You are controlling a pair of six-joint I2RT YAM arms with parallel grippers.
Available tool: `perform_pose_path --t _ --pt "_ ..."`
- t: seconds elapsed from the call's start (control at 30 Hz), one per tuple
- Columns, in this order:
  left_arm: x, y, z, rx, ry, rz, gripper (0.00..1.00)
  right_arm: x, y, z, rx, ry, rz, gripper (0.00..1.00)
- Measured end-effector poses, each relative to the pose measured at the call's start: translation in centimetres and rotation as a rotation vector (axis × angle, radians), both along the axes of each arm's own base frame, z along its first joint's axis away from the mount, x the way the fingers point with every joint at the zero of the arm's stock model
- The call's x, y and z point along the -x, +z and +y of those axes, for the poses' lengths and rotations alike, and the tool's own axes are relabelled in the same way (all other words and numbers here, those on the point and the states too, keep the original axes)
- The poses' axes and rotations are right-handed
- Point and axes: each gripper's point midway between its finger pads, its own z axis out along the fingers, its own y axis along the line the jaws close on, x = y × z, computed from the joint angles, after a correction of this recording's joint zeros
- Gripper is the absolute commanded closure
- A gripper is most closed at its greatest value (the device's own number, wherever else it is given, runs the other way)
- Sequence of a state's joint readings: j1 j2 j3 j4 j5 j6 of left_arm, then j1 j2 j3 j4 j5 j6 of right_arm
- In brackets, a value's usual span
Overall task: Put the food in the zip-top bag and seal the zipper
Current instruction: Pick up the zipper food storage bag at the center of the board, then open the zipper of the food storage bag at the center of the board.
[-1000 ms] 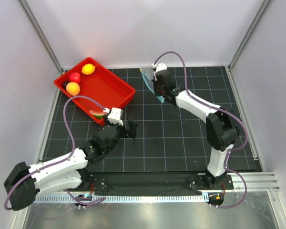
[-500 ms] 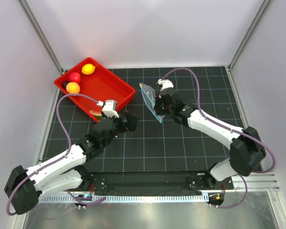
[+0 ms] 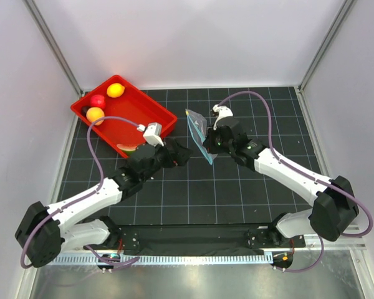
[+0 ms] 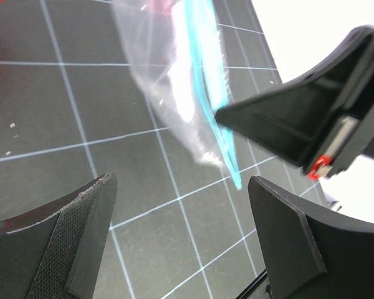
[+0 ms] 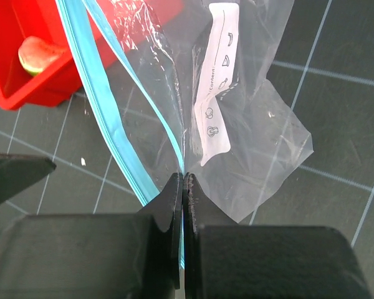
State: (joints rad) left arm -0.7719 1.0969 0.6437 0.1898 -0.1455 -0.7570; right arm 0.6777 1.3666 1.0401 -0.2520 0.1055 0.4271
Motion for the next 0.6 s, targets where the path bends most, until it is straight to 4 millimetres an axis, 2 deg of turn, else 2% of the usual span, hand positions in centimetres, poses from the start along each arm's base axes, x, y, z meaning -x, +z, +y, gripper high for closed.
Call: perform_pose_path --t 0.13,0.37,0.6 --pt "-0.4 0.5 -0.7 0.015 -0.015 -0.01 0.11 0.8 -0.8 0.0 0.001 0.019 0.026 0.99" --pt "-1.4 -0.4 -1.0 0.0 0.016 -0.001 0.25 1.7 -0.7 -0.1 -0.008 0.039 0.033 0.99" --pt "-2.7 -1.0 -1.5 -0.025 0.045 0.006 0.27 2.4 -0.6 0.5 -0.027 0.071 0.038 0.99"
